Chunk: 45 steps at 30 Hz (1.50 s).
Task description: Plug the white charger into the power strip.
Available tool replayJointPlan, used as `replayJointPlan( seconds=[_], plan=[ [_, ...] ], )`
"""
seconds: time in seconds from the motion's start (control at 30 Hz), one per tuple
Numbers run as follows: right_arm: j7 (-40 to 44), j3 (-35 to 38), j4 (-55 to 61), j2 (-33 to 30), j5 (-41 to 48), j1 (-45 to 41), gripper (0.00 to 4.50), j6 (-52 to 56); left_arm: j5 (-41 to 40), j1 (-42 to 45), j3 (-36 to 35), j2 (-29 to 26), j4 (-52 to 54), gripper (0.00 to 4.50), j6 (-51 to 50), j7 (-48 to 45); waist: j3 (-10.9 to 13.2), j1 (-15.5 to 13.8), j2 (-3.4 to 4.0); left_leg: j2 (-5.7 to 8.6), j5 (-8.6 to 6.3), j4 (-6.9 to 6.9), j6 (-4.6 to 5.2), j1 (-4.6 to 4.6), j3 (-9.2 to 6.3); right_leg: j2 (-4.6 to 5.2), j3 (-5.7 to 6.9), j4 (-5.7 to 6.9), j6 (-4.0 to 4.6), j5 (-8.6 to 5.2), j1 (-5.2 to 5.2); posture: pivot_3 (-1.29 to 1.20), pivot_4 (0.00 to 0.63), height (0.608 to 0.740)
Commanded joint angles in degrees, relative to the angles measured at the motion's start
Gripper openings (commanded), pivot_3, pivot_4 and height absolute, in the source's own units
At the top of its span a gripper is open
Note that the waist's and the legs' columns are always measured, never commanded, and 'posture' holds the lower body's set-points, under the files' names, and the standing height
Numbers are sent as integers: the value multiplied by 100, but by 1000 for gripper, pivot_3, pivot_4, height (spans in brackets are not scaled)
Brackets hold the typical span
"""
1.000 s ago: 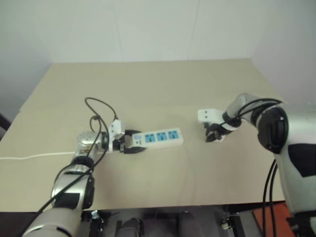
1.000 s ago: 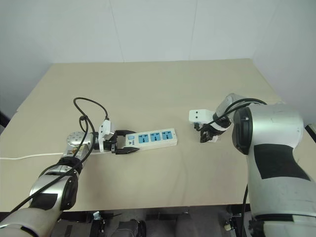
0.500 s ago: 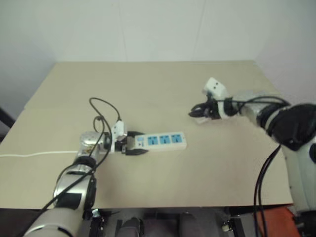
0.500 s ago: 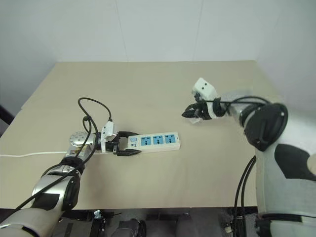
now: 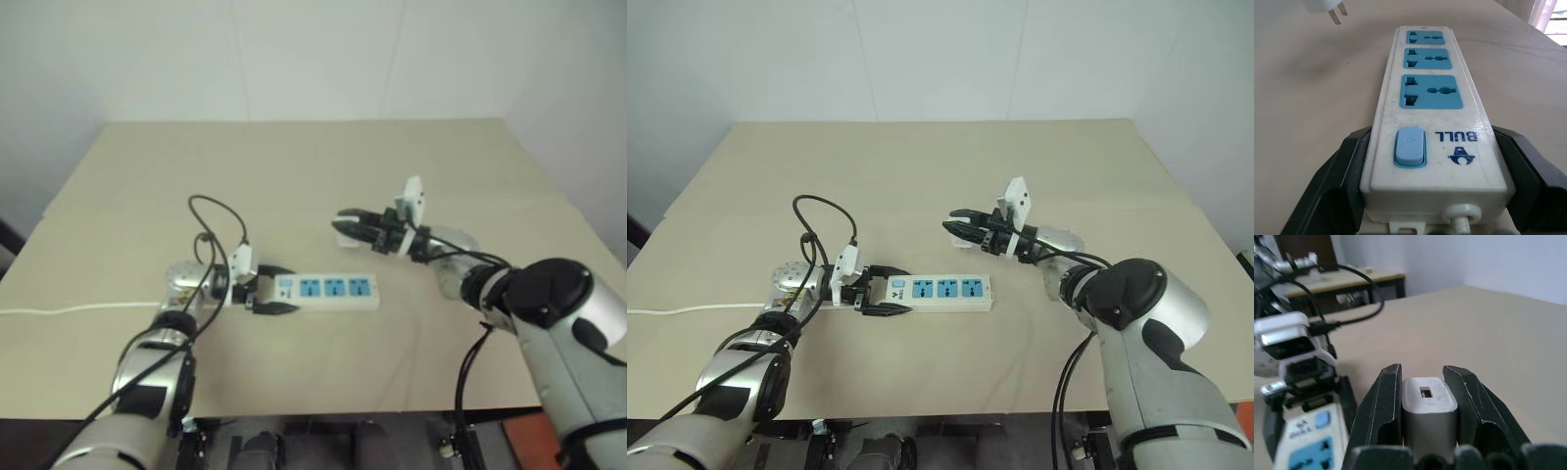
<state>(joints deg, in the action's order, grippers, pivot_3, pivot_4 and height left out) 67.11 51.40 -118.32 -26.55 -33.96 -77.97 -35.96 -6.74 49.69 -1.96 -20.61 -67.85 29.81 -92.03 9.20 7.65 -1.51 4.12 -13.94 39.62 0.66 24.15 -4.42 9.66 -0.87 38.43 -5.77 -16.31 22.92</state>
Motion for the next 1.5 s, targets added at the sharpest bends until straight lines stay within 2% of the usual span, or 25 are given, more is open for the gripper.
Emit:
replayJointPlan(
  seconds=[0.03,0.17,0.27,0.6,0.8,1.03,1.5],
  plan=[
    [229,212,-168,148,211,-80,1124,563,-68,38,95,69,114,3287,-8,-47,0,-4,0,0,0,0,0,0,-1,0,2,-2,1,0,-1,0,150,740],
    [524,291,-168,220,316,-213,1124,1104,-107,41,167,77,151,3287,-15,-47,0,-38,0,0,0,2,0,0,-6,0,3,-4,1,1,-4,0,150,740],
    [576,403,-168,308,392,-226,1124,1122,-114,44,187,93,157,3287,-21,-47,0,-43,0,0,0,1,0,1,-8,1,3,-8,1,2,-4,0,150,740],
    [693,746,-168,573,526,-75,1124,597,-55,168,191,303,105,3287,-80,-44,0,-71,0,-1,0,2,0,1,-17,1,5,-27,-3,7,-19,0,150,740],
    [1106,696,-168,569,278,362,1124,-19,7,255,180,361,36,3287,-120,3,0,-66,0,2,-1,2,1,1,-25,2,12,-34,-4,8,-28,0,150,740],
    [1073,689,-168,591,50,759,1124,-790,54,320,185,362,-30,3287,-143,17,0,-34,0,3,-1,4,1,-1,-22,1,11,-36,-5,8,-29,0,150,740],
    [1167,737,-168,551,20,733,1124,-687,170,283,206,279,-36,3287,-260,81,0,-32,0,3,-1,3,1,-11,-22,-1,12,-39,-5,8,-42,0,150,740]
  ],
)
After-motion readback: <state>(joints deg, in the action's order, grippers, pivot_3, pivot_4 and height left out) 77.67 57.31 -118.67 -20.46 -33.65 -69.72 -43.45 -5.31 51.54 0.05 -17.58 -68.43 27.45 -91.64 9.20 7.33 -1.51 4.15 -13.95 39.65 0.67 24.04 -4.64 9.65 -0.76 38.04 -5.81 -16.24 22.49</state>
